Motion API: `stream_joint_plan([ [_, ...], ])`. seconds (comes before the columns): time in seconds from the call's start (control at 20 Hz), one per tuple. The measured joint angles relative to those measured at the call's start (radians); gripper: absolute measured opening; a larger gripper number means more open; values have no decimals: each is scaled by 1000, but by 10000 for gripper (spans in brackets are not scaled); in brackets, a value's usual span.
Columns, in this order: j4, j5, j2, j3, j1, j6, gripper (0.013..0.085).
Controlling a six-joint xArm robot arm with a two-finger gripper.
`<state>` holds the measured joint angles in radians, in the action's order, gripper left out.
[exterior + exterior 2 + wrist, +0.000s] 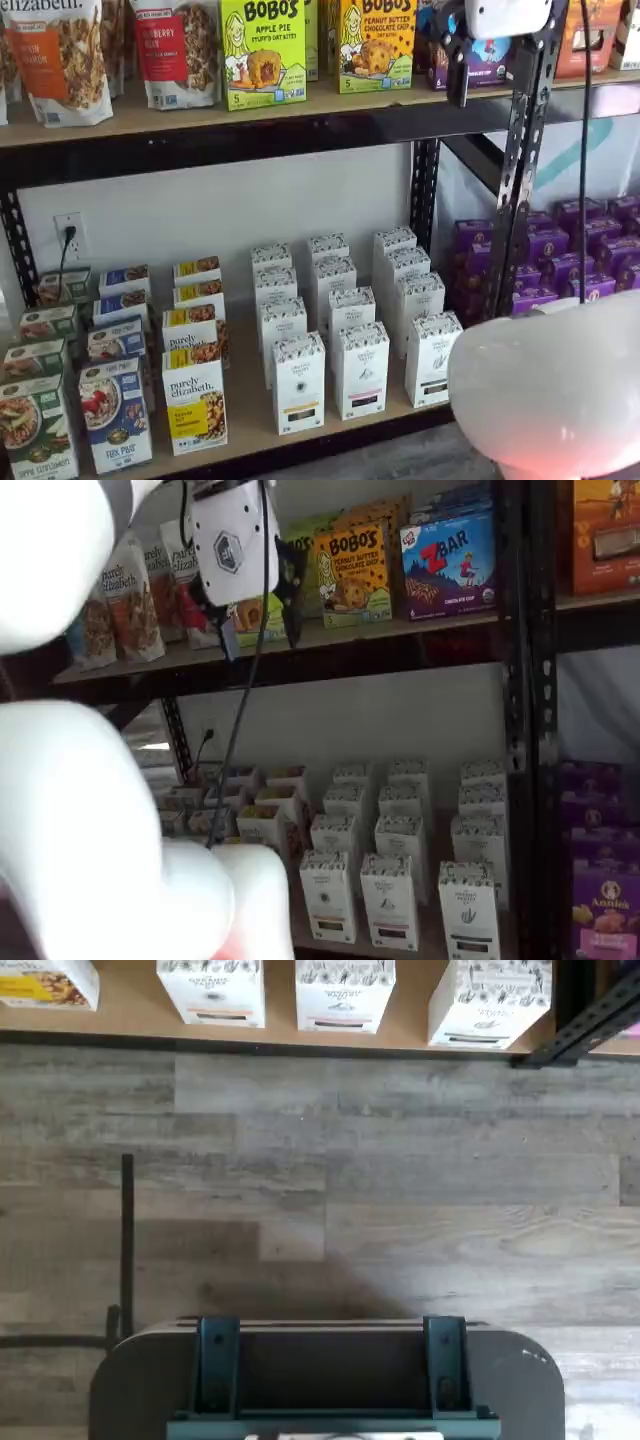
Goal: Pick up the white box with a green strip in the middle, on the bottom shelf, the sixth box from the left
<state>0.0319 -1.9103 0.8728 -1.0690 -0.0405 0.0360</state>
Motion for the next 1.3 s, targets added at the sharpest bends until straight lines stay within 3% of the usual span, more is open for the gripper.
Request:
stream_joint_plan([
  [0.25,8,125,20,140,44,-39,850],
  [0.75,-16,486,36,472,121,-101,850],
  [1.0,15,676,-14,611,147,-113,850],
  [1.3,9,882,-99,716,160,-120,850],
])
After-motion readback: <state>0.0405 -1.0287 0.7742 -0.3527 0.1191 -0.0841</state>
